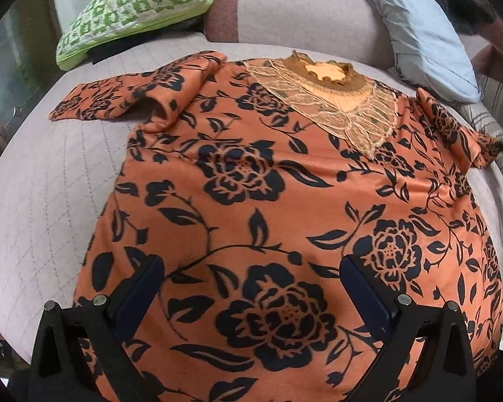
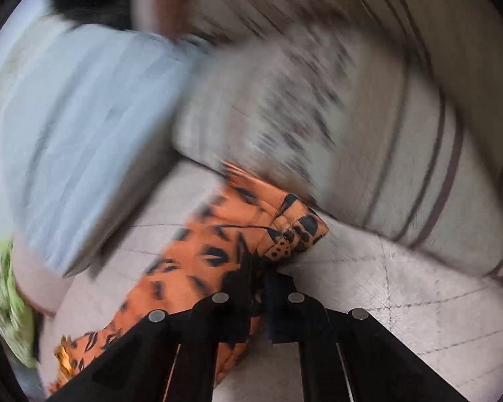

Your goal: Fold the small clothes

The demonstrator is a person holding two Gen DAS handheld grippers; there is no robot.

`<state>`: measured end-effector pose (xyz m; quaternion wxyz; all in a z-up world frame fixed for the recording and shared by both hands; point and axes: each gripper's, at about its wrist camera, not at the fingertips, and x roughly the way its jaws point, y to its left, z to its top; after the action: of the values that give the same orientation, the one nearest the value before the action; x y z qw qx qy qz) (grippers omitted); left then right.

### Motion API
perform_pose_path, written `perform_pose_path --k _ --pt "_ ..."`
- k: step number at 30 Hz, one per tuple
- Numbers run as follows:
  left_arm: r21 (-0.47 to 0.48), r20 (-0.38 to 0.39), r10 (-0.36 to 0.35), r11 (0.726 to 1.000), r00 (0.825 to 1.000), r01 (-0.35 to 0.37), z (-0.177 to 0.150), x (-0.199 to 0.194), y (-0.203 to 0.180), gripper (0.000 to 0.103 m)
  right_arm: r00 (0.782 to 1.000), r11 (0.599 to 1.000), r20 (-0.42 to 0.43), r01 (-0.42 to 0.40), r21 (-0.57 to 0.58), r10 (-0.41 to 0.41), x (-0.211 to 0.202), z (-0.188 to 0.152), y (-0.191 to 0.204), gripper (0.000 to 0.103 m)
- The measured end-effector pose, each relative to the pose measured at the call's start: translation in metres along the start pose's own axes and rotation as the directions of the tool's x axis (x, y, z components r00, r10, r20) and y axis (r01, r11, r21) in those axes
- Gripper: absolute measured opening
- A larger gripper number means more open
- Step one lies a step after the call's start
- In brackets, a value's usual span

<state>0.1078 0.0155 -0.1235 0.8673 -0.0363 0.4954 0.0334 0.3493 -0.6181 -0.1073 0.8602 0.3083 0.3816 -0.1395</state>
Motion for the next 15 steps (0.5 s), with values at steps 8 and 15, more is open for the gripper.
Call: perform_pose_path --k 8,15 --pt "-0.066 0.067 -0.031 0.997 0.997 0.036 -0.005 -0.026 0.031 0.103 0.945 0.921 0.130 -0.253 -0.297 0.301 -0.129 -0.032 0.161 0.006" --pt "-0.143 0.118 -0.044 0.988 0.992 0.061 -0.013 -0.046 0.072 0.103 0.828 0.751 -0.006 -0.512 -0.417 0.561 -0.193 -0.170 0.334 0.006"
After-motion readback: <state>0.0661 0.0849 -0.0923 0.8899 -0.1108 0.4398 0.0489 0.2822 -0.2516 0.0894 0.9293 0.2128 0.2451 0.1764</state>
